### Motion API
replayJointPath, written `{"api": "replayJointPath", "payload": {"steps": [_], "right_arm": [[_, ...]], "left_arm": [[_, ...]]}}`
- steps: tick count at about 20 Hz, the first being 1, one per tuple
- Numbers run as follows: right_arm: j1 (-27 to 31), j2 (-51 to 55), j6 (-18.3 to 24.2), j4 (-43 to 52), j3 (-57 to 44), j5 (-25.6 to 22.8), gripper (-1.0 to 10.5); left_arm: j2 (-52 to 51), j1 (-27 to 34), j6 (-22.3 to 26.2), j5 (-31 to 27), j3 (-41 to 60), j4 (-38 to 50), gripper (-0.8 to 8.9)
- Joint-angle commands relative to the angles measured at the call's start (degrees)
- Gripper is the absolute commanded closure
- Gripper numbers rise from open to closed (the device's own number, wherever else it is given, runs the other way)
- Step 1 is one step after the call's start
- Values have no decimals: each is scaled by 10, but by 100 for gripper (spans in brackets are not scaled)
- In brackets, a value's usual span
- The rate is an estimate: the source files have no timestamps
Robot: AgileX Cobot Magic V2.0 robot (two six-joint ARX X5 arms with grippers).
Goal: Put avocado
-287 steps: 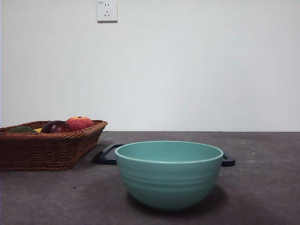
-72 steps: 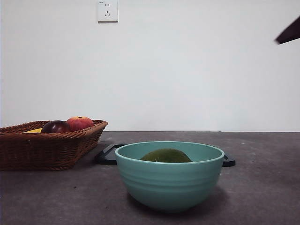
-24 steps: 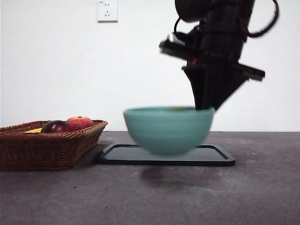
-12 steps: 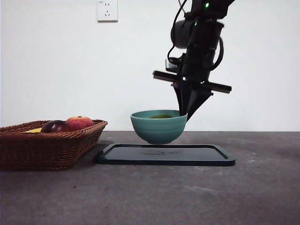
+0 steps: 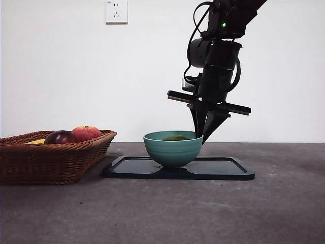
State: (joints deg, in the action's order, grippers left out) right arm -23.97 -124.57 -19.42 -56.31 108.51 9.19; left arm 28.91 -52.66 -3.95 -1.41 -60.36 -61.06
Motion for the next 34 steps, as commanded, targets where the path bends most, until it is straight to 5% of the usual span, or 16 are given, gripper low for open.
{"api": "replayJointPath", "payload": {"steps": [1, 4, 8, 12, 14, 19, 27, 34], "right_arm": [[-4, -17, -5, 5, 17, -2, 771], [6, -11, -5, -27, 50, -14, 452], [12, 30, 42, -166, 180, -82, 382], [-19, 133, 68, -247, 182, -168, 341], [-38, 184, 77, -248, 155, -172, 341], [-85, 343, 77, -247, 0, -230, 341], [-159, 651, 54, -143, -321, -214, 341], [-202, 880, 34, -106, -495, -205, 341]], "left_arm": [[2, -4, 1, -2, -7, 7, 252], [2, -4, 1, -2, -7, 7, 252], [2, -4, 1, -2, -7, 7, 252], [2, -4, 1, -2, -7, 7, 252], [2, -4, 1, -2, -7, 7, 252], [2, -4, 1, -2, -7, 7, 252], [2, -4, 0, -2, -7, 10, 252], [2, -4, -1, -2, -7, 11, 252]]}}
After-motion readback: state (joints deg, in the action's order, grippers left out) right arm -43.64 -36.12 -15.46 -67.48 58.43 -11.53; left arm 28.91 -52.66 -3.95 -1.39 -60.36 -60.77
